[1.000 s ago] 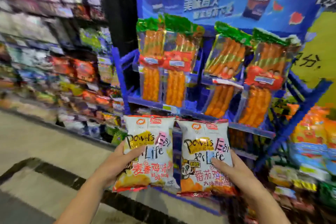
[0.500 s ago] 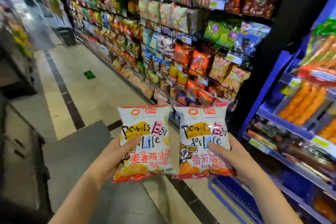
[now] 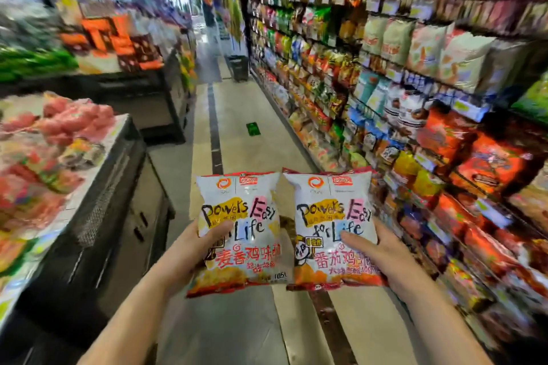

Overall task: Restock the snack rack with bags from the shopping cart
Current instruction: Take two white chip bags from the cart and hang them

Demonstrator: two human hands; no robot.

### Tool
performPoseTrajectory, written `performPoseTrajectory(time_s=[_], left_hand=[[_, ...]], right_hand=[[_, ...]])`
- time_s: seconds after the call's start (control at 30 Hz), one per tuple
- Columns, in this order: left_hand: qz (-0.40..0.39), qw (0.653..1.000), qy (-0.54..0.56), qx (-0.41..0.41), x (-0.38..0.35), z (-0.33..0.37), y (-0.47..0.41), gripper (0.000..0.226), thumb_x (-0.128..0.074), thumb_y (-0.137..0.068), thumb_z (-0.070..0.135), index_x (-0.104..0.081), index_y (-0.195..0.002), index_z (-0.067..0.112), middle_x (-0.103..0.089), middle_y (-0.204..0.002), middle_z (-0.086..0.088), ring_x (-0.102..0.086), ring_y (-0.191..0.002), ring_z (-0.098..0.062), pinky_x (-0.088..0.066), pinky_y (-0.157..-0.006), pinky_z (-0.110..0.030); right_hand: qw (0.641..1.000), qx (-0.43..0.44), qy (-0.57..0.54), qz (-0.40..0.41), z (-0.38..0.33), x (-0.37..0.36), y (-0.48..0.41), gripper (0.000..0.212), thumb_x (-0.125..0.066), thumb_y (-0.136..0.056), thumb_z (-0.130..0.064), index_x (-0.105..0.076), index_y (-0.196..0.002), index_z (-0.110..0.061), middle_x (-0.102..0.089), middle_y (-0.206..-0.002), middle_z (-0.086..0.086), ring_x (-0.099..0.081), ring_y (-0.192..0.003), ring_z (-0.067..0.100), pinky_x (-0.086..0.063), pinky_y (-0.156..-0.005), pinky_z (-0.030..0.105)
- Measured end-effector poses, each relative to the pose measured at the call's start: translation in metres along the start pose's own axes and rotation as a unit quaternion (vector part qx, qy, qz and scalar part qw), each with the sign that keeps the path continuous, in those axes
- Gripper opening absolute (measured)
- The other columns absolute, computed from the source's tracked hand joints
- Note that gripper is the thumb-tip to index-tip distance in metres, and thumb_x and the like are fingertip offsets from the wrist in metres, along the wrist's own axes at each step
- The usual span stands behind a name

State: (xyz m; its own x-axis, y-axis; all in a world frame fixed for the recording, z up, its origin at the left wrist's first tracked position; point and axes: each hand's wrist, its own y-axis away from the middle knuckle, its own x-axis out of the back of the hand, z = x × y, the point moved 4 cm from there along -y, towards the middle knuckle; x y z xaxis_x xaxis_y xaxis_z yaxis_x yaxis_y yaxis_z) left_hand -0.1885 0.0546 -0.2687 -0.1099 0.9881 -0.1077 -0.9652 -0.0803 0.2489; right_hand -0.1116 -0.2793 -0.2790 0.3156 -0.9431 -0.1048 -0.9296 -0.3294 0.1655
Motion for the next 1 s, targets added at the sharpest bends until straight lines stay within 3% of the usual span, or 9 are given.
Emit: performPoseTrajectory(time_s=[0.13, 0.23, 0.3, 0.43, 0.5, 0.63, 0.77, 0.87, 1.0], left_hand=[[0.019, 1.000, 0.009, -0.011, 0.011, 0.024, -0.052, 0.056, -0.071, -0.091, 0.038, -0.054, -0.140, 0.020, -0.073, -0.127, -0.014, -0.072, -0.111, -0.039, -0.056, -0.096, -0.051], [0.008, 1.000, 0.012, -0.020, 0.021, 0.038, -0.085, 0.086, -0.092, -0.071, 0.048, -0.054, -0.142, 0.020, -0.069, -0.132, -0.017, -0.069, -0.116, -0.041, -0.051, -0.103, -0.057], [0.002, 1.000, 0.014, -0.027, 0.030, 0.045, -0.106, 0.094, -0.096, -0.065, 0.047, -0.052, -0.143, 0.018, -0.069, -0.134, -0.017, -0.068, -0.118, -0.042, -0.050, -0.105, -0.058], [0.017, 0.998, -0.019, -0.050, 0.051, 0.061, -0.153, 0.069, -0.079, -0.083, 0.035, -0.051, -0.144, 0.021, -0.070, -0.133, -0.010, -0.069, -0.119, -0.035, -0.051, -0.105, -0.054], [0.011, 0.998, -0.023, -0.055, 0.065, 0.067, -0.181, 0.059, -0.072, -0.089, 0.030, -0.052, -0.144, 0.020, -0.069, -0.134, -0.011, -0.068, -0.121, -0.037, -0.049, -0.107, -0.056], [-0.016, 0.997, -0.035, -0.062, 0.101, 0.083, -0.249, 0.051, -0.071, -0.097, 0.028, -0.052, -0.144, 0.021, -0.069, -0.136, -0.010, -0.068, -0.121, -0.036, -0.048, -0.108, -0.056], [-0.051, 0.995, -0.050, -0.066, 0.143, 0.109, -0.327, 0.050, -0.070, -0.098, 0.025, -0.051, -0.145, 0.022, -0.069, -0.135, -0.009, -0.069, -0.119, -0.036, -0.050, -0.106, -0.056], [-0.082, 0.993, -0.054, -0.072, 0.173, 0.136, -0.385, 0.058, -0.076, -0.091, 0.034, -0.053, -0.143, 0.022, -0.070, -0.134, -0.009, -0.069, -0.118, -0.037, -0.050, -0.106, -0.056], [-0.108, 0.991, -0.056, -0.064, 0.205, 0.172, -0.459, 0.058, -0.078, -0.085, 0.034, -0.057, -0.138, 0.021, -0.073, -0.128, -0.009, -0.072, -0.113, -0.037, -0.052, -0.104, -0.057]], right_hand=[[1.000, 0.006, 0.000, -0.027, -0.021, -0.003, -0.081, 0.052, -0.079, -0.082, -0.018, -0.057, -0.127, -0.033, -0.080, -0.101, -0.009, -0.078, -0.092, 0.017, -0.062, -0.084, 0.038], [0.998, -0.005, -0.005, -0.058, -0.036, -0.010, -0.131, 0.068, -0.092, -0.071, -0.033, -0.057, -0.130, -0.034, -0.078, -0.113, 0.000, -0.076, -0.100, 0.027, -0.058, -0.093, 0.048], [0.998, -0.008, 0.000, -0.069, -0.040, -0.015, -0.163, 0.070, -0.094, -0.068, -0.040, -0.058, -0.128, -0.034, -0.078, -0.114, 0.001, -0.076, -0.101, 0.029, -0.058, -0.094, 0.050], [0.998, 0.004, 0.034, -0.056, -0.046, -0.030, -0.221, 0.044, -0.079, -0.080, -0.024, -0.062, -0.119, -0.033, -0.079, -0.106, -0.005, -0.077, -0.095, 0.021, -0.061, -0.085, 0.041], [0.998, -0.006, 0.039, -0.057, -0.045, -0.039, -0.252, 0.049, -0.082, -0.078, -0.028, -0.061, -0.122, -0.034, -0.079, -0.107, -0.008, -0.077, -0.098, 0.020, -0.060, -0.088, 0.042], [0.997, -0.019, 0.051, -0.046, -0.049, -0.060, -0.316, 0.083, -0.094, -0.059, -0.058, -0.058, -0.132, -0.042, -0.076, -0.119, -0.008, -0.074, -0.108, 0.021, -0.055, -0.100, 0.049], [0.997, -0.004, 0.071, -0.033, -0.064, -0.093, -0.384, 0.057, -0.088, -0.071, -0.037, -0.059, -0.120, -0.037, -0.079, -0.103, -0.014, -0.077, -0.096, 0.016, -0.061, -0.085, 0.038], [0.997, -0.010, 0.071, -0.004, -0.080, -0.114, -0.432, 0.072, -0.095, -0.066, -0.043, -0.057, -0.127, -0.040, -0.078, -0.114, -0.008, -0.076, -0.103, 0.021, -0.059, -0.094, 0.049], [0.995, 0.010, 0.079, 0.054, -0.104, -0.130, -0.489, 0.062, -0.088, -0.066, -0.043, -0.057, -0.120, -0.048, -0.077, -0.108, -0.017, -0.076, -0.099, 0.015, -0.060, -0.091, 0.045]])
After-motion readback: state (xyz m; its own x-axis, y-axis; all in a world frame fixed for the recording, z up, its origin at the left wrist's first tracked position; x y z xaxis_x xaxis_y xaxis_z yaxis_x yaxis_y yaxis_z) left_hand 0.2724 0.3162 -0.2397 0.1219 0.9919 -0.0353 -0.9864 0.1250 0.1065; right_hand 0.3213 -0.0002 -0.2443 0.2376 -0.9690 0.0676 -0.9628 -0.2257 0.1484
